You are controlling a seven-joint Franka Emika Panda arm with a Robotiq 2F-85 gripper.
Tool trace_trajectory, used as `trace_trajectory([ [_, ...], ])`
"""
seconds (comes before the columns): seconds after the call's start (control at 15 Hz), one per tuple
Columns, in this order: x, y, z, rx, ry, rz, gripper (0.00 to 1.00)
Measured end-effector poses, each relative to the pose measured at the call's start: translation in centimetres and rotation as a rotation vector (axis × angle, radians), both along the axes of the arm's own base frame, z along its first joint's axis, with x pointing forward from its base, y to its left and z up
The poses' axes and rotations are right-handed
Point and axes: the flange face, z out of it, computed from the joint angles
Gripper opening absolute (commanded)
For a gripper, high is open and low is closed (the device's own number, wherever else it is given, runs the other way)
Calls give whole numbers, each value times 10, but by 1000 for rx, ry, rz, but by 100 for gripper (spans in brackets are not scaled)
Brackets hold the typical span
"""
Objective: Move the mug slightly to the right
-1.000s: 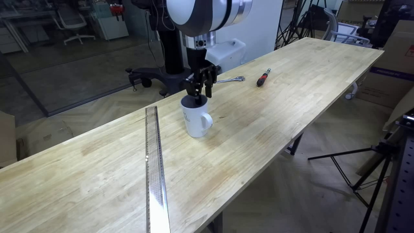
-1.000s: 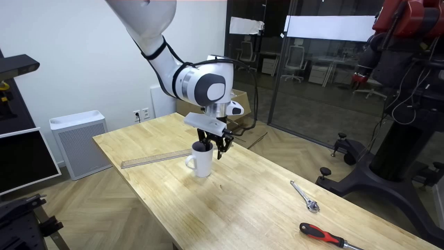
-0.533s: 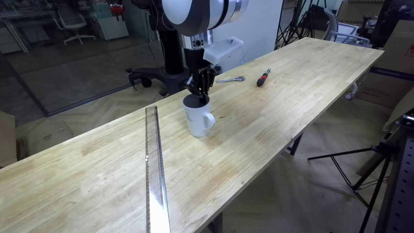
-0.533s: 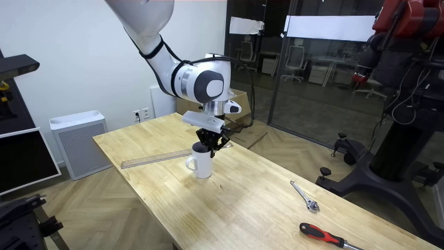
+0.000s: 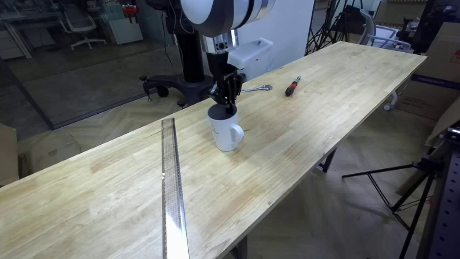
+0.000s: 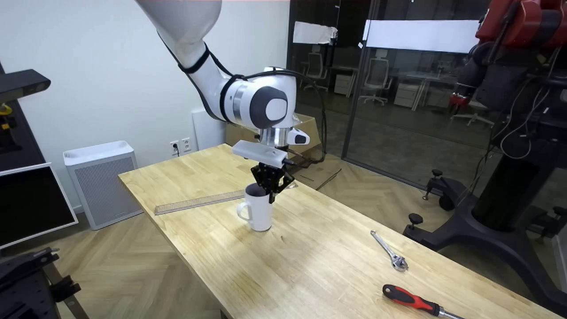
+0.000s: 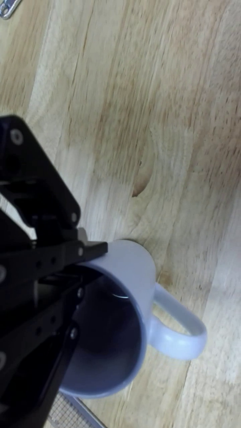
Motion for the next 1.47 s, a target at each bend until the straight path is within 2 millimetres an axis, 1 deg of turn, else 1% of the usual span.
trace_trajectory([
  [0.2, -4, -17, 0, -3, 6, -49, 2],
  [0.53, -18, -59, 0, 1, 11, -154, 2],
  [0.87, -39, -96, -2, 26, -3, -267, 2],
  [1.07, -52, -111, -2, 32, -16, -316, 2],
  [1.13, -56, -114, -2, 32, -20, -325, 9],
  [1.2, -60, -116, -2, 31, -22, -333, 34],
  [1.27, -63, -117, -2, 31, -25, -341, 36],
  [1.33, -66, -118, -2, 31, -26, -349, 41],
  [1.47, -70, -120, 2, 32, -37, -364, 55],
])
